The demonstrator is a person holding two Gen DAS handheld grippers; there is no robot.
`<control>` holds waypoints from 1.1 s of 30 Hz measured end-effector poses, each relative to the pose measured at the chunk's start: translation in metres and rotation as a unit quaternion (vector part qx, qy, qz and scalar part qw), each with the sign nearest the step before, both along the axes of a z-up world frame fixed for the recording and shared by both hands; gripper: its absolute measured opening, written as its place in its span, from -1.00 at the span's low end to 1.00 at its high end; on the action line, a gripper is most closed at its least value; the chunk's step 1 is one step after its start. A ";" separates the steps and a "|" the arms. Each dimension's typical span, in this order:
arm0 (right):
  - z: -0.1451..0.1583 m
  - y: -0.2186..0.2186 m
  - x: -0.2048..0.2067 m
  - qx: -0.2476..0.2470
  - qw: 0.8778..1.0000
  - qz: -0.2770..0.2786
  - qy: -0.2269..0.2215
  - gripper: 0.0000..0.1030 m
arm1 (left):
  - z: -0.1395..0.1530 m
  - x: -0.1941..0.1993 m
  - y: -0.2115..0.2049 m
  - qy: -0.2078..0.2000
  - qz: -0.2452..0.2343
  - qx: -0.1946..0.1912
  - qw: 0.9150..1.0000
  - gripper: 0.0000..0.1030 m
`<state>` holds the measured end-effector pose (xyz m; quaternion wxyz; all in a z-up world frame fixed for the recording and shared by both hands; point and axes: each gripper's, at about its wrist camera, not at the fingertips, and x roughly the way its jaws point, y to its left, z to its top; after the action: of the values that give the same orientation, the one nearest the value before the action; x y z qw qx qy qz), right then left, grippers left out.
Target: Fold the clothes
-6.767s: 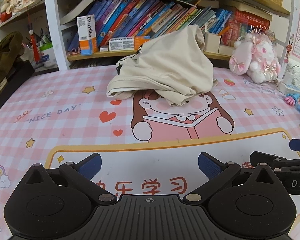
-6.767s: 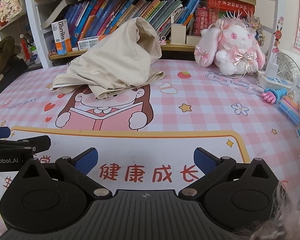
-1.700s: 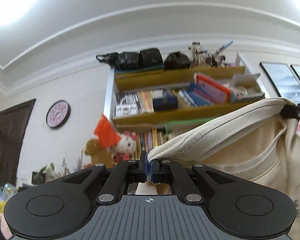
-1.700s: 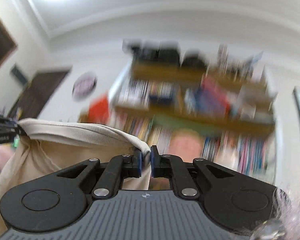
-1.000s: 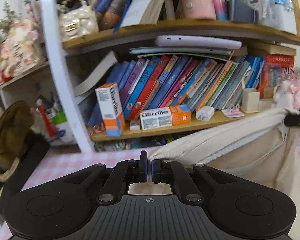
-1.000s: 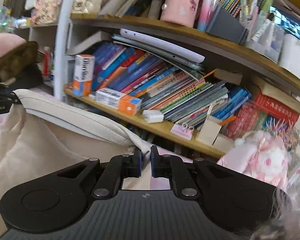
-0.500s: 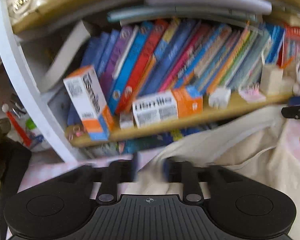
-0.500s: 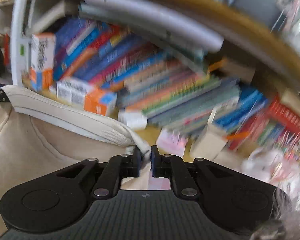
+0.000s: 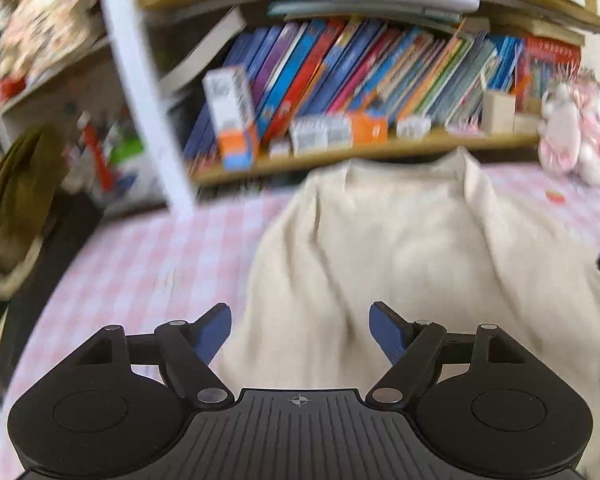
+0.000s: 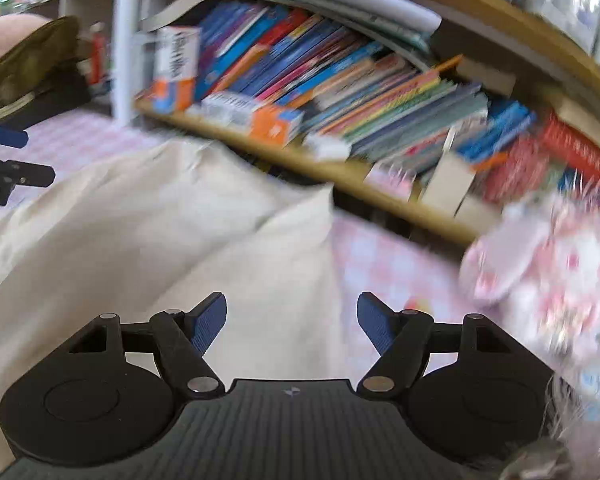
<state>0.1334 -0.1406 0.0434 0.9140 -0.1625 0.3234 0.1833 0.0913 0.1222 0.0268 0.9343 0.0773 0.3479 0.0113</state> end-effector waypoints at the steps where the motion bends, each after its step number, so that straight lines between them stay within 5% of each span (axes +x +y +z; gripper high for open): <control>1: -0.005 -0.002 -0.015 -0.001 1.000 0.004 0.006 0.37 | -0.004 -0.011 0.001 0.008 0.010 -0.004 1.000 0.52; 7: -0.034 -0.004 -0.076 0.020 0.998 -0.020 0.052 0.19 | -0.024 -0.054 0.003 0.059 0.051 -0.042 0.996 0.52; 12: -0.037 0.002 -0.101 0.061 0.996 -0.034 0.060 0.13 | -0.023 -0.058 0.008 0.054 0.072 -0.065 0.994 0.52; 16: -0.042 0.017 -0.112 0.018 0.998 0.016 0.053 0.12 | -0.025 -0.053 0.022 0.057 0.116 -0.080 0.988 0.52; 24: -0.050 0.014 -0.105 -0.003 0.999 0.000 0.050 0.09 | -0.037 -0.044 0.062 0.073 0.198 -0.110 0.971 0.45; 27: -0.053 0.014 -0.102 -0.009 0.999 -0.004 0.052 -0.01 | -0.044 -0.039 0.075 0.077 0.216 -0.133 0.964 0.30; 30: -0.057 0.016 -0.101 -0.019 0.998 -0.003 0.054 -0.03 | -0.049 -0.034 0.083 0.077 0.220 -0.149 0.961 -0.12; 33: -0.061 0.019 -0.099 -0.022 0.998 -0.003 0.059 -0.08 | -0.048 -0.030 0.090 0.078 0.208 -0.168 0.960 -0.80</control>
<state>0.0342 -0.1218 -0.0173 0.8899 -0.1702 0.3815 0.1830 0.0613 0.2120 -0.0215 0.8807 -0.1539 0.4253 0.1410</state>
